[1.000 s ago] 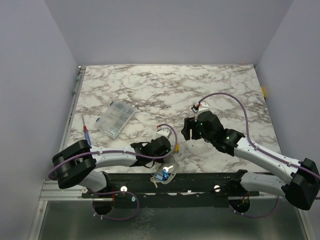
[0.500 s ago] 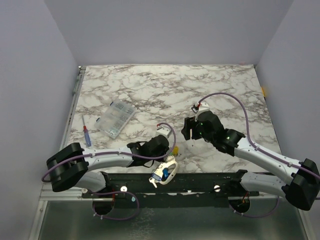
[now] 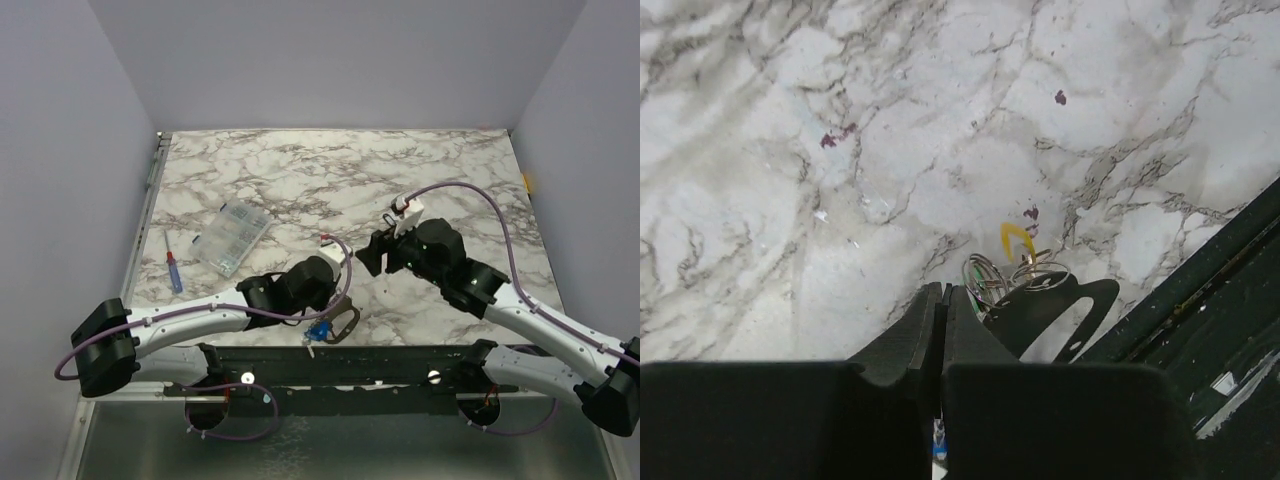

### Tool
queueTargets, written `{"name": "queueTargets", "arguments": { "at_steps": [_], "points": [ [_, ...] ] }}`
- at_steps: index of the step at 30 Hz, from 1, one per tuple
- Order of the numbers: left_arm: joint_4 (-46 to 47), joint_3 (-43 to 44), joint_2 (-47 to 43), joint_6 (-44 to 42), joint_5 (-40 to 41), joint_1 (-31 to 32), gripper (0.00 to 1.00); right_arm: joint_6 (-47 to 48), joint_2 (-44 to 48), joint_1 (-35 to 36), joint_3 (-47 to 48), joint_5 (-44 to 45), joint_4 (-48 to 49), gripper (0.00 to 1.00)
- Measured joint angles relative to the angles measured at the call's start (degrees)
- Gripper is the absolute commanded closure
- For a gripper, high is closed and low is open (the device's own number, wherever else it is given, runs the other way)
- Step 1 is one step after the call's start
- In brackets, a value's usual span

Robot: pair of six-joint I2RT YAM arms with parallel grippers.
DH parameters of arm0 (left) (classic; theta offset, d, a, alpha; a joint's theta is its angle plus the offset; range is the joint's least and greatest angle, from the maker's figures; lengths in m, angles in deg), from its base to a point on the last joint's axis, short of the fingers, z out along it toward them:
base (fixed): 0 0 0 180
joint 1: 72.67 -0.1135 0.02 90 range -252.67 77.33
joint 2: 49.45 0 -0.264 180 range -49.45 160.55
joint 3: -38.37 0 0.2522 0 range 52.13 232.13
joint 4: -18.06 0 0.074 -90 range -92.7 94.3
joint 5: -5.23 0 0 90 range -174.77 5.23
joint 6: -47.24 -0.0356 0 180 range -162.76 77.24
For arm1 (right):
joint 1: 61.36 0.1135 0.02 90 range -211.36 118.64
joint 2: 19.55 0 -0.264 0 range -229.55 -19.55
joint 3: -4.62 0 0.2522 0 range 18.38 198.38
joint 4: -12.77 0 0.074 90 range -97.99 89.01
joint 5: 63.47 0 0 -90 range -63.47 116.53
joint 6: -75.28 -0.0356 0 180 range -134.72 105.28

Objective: Put the keys on the keyring

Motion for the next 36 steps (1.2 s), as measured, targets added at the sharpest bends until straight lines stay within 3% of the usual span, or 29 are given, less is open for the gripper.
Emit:
{"name": "queueTargets", "arguments": {
  "at_steps": [13, 23, 31, 36],
  "points": [
    [-5.1, 10.4, -3.0, -15.9, 3.9, 0.0, 1.00, 7.5, 5.6, 0.0, 3.9, -9.9, 8.8, 0.39],
    [-4.4, 3.2, -5.6, -15.4, 6.8, 1.7, 1.00, 5.5, 1.1, 0.0, 3.1, -11.0, 9.4, 0.41],
    [-4.2, 2.6, -16.5, -18.0, 7.2, 2.6, 1.00, 3.1, 3.8, -1.0, 0.3, -21.8, 9.9, 0.41],
    [-4.0, 3.3, -21.4, -22.1, 5.4, 2.6, 1.00, -0.7, 3.5, -7.3, 0.0, -33.6, 14.0, 0.41]
  ]
}}
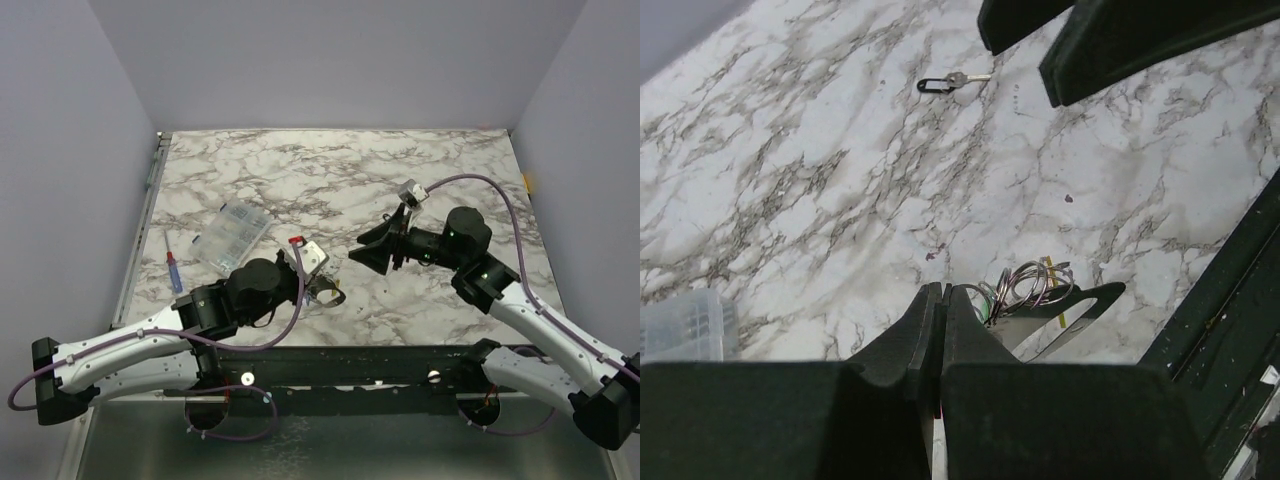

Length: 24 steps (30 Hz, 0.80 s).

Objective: Put the keys on the keyring

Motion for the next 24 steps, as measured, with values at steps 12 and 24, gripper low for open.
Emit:
{"name": "queueTargets", "arguments": {
  "at_steps": [12, 24],
  "points": [
    [0.3, 0.0, -4.3, -4.4, -2.7, 0.0, 1.00, -6.2, -16.0, -4.0, 6.2, -25.1, 4.6, 0.42],
    [2.7, -0.1, 0.7, -2.0, 2.2, 0.0, 1.00, -4.9, -15.8, -0.1, 6.6, -23.1, 2.1, 0.04]
  ]
}}
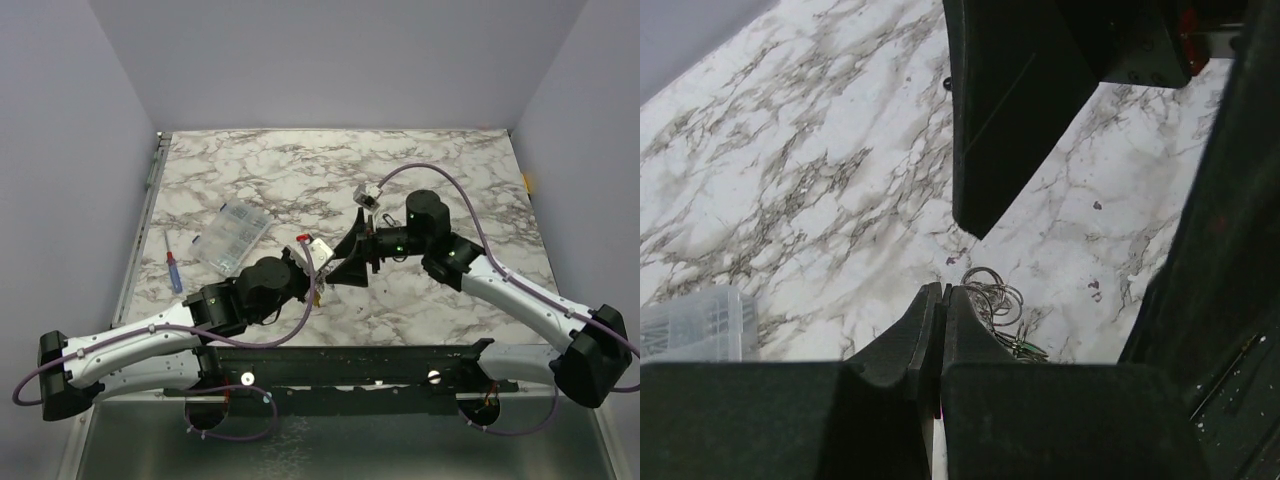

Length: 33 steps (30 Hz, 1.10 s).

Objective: Put the keys on the keyring

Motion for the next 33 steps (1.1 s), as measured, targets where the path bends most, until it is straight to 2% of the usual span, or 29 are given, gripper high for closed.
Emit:
{"name": "queueTargets", "arguments": {
  "at_steps": [4, 11, 15, 27, 33],
  "points": [
    [0.2, 0.0, 3.8, 1.8, 2.2, 0.0, 1.00, 3.7, 0.6, 4.4, 1.8, 9.5, -5.0, 0.00],
    [2.7, 0.1, 6.4, 5.8, 6.3, 0.0, 1.00, 3.1, 6.5, 4.8, -3.2, 27.5, -6.4, 0.00],
    [5.2, 0.1, 8.2, 8.3, 8.3, 0.0, 1.00, 1.6, 8.6, 5.1, -6.9, 34.4, -6.5, 0.00],
    [11.5, 0.3, 18.9, 12.2, 10.6, 0.0, 1.00, 0.9, 9.2, 5.9, -10.5, 39.1, -6.2, 0.02],
    [13.5, 1.5, 21.4, 12.7, 11.0, -0.1, 1.00, 0.9, 9.2, 5.9, -12.0, 39.1, -5.1, 0.09]
  ]
}}
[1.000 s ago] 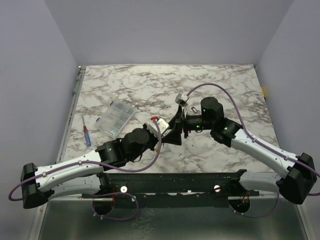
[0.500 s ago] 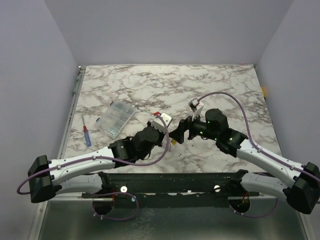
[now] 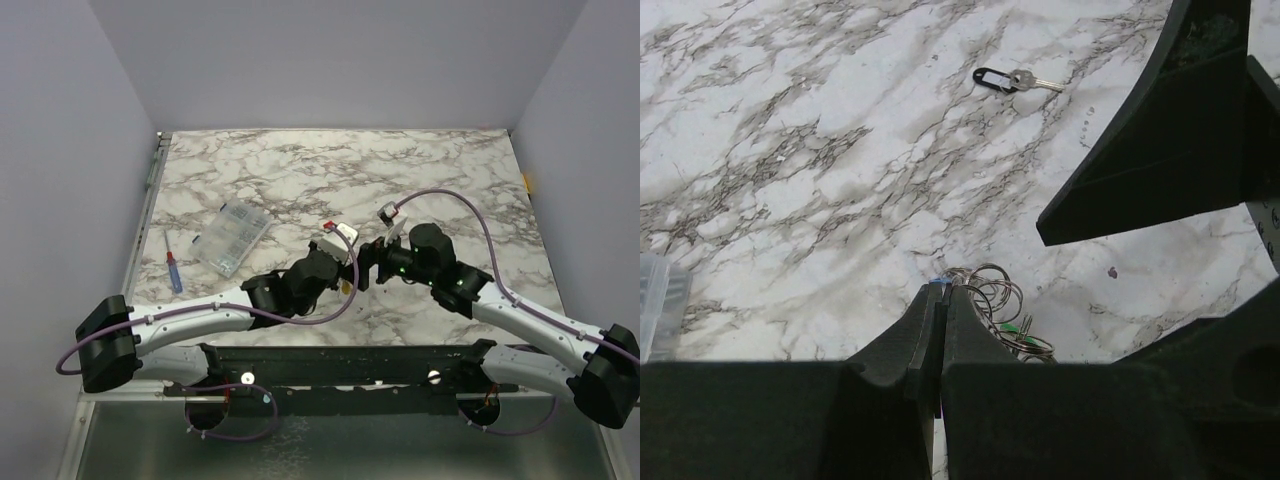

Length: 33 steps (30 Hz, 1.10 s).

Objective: Put the keys on the keyring

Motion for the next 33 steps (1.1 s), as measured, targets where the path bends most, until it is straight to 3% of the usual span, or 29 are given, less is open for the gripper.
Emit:
{"name": "queueTargets", "arguments": {
  "at_steps": [13, 24, 29, 33],
  "points": [
    [0.5, 4.0, 6.6, 2.9, 1.6, -2.6, 1.00, -0.4, 0.0, 3.5, -1.5, 9.7, -0.3, 0.10],
    [2.8, 5.3, 9.3, 4.4, -0.8, -3.1, 1.00, 0.5, -2.7, 3.5, -4.4, 19.3, 2.3, 0.30],
    [3.5, 5.3, 9.3, 4.6, -2.4, -3.1, 1.00, 3.1, -3.9, 3.5, -4.3, 20.4, 5.5, 0.33],
    [4.3, 5.3, 9.3, 4.5, -3.8, -3.2, 1.00, 6.0, -5.4, 3.5, -4.3, 20.3, 7.6, 0.46]
  ]
}}
